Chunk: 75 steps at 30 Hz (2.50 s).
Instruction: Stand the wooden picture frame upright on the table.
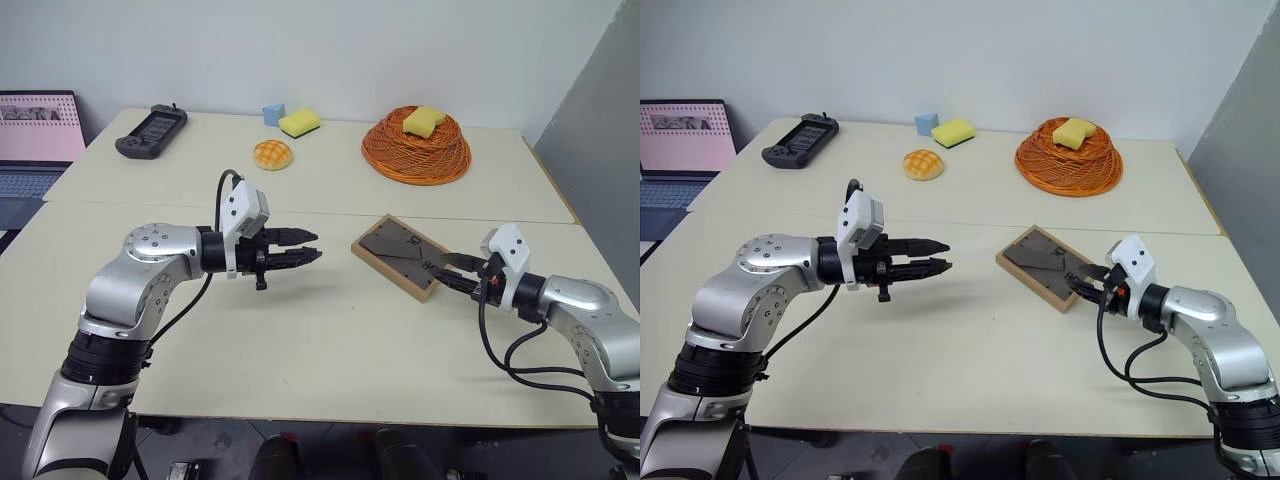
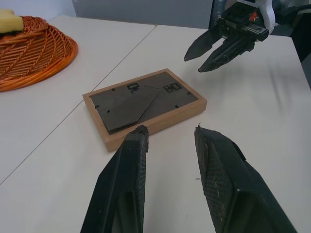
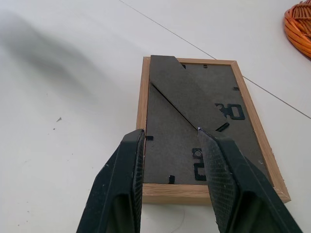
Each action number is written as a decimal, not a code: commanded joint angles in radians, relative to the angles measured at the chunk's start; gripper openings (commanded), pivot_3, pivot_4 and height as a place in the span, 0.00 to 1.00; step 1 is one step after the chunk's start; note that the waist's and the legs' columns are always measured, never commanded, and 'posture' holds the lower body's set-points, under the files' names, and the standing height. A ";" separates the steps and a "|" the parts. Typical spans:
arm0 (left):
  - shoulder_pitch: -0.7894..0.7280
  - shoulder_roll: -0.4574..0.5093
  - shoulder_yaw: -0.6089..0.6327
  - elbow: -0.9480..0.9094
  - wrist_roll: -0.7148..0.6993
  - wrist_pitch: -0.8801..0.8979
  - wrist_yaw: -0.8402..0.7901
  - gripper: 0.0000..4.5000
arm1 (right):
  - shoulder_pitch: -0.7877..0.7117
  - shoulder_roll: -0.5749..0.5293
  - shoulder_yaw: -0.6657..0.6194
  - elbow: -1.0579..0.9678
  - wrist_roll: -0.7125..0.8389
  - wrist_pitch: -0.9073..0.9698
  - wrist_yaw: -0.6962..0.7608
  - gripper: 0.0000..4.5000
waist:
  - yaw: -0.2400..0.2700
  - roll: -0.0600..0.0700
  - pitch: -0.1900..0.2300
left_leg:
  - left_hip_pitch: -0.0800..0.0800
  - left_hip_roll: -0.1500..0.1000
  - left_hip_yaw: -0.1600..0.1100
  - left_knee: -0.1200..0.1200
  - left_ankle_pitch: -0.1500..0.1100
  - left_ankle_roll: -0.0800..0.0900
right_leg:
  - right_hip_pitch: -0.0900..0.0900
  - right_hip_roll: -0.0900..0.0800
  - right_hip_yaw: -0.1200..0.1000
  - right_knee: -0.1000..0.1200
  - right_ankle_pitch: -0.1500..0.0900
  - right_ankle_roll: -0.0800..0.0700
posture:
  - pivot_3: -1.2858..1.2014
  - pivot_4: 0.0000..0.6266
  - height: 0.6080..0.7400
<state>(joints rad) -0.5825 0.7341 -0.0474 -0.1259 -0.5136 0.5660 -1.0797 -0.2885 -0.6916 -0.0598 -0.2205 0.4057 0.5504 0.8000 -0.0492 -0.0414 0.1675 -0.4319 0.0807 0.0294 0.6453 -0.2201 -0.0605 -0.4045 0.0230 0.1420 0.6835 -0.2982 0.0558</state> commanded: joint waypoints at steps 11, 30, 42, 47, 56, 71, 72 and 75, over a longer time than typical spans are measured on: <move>0.000 0.006 0.025 -0.051 -0.006 0.018 0.002 0.36 | -0.012 -0.013 -0.039 -0.027 0.026 0.008 -0.012 0.40 | 0.000 0.000 0.000 | 0.000 0.000 0.000 0.000 0.000 0.000 | 0.000 0.000 0.000 0.000 0.000 0.000 | 0.52 0.24 1.00; 0.000 0.005 0.016 -0.054 0.019 0.001 0.006 0.36 | -0.005 0.001 -0.031 -0.024 0.017 -0.003 -0.030 0.40 | 0.000 0.000 0.000 | 0.000 0.000 0.000 0.000 0.000 0.000 | 0.000 0.000 0.000 0.000 0.000 0.000 | 0.52 0.24 1.00; 0.004 -0.010 0.023 -0.056 0.008 0.013 0.013 0.21 | -0.019 0.019 -0.053 0.009 0.021 -0.023 -0.048 0.20 | 0.001 0.000 0.000 | 0.000 0.000 0.000 0.000 0.000 0.000 | 0.000 0.000 0.000 0.000 0.000 0.000 | 0.52 0.24 1.00; 0.005 -0.014 0.021 -0.059 0.002 0.010 0.002 0.01 | -0.023 0.022 -0.061 0.009 0.015 -0.026 -0.051 0.00 | 0.000 0.000 0.000 | 0.000 0.000 0.000 0.000 0.000 0.000 | 0.000 0.000 0.000 0.000 0.000 0.000 | 0.52 0.24 1.00; 0.037 -0.015 -0.081 -0.016 0.128 -0.041 0.018 0.01 | -0.083 0.036 -0.004 0.167 -0.114 -0.146 -0.078 0.00 | 0.000 0.001 0.000 | 0.000 0.000 0.000 0.000 0.000 0.000 | 0.000 0.000 0.000 0.000 0.000 0.000 | 0.52 0.24 1.00; -0.136 -0.300 -0.225 0.427 0.339 -0.273 0.064 0.01 | -0.435 0.089 0.099 0.879 -0.345 -0.640 -0.039 0.00 | -0.003 0.004 0.000 | 0.000 -0.001 0.001 0.000 0.000 0.000 | 0.000 -0.001 0.000 0.000 0.000 0.000 | 0.52 0.24 1.00; -0.146 -0.310 -0.223 0.441 0.343 -0.279 0.063 0.01 | -0.458 0.082 0.091 0.913 -0.345 -0.650 -0.036 0.00 | -0.005 0.005 0.000 | 0.000 -0.001 0.001 0.000 0.000 0.000 | 0.000 -0.001 0.000 0.001 0.000 0.000 | 0.52 0.24 1.00; -0.160 -0.325 -0.216 0.460 0.350 -0.286 0.061 0.01 | -0.490 0.067 0.090 0.984 -0.357 -0.693 -0.016 0.00 | -0.007 0.005 0.000 | 0.000 -0.001 0.001 0.001 0.001 0.000 | 0.000 -0.001 0.001 0.003 0.000 0.000 | 0.52 0.24 1.00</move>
<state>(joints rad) -0.7152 0.4172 -0.2739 0.3389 -0.1712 0.3022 -1.0154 -0.7473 -0.5990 0.0575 0.7322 0.0583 -0.0895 0.7651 -0.0566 -0.0364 0.1676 -0.4316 0.0799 0.0302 0.6458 -0.2196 -0.0606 -0.4049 0.0224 0.1427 0.6872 -0.2980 0.0556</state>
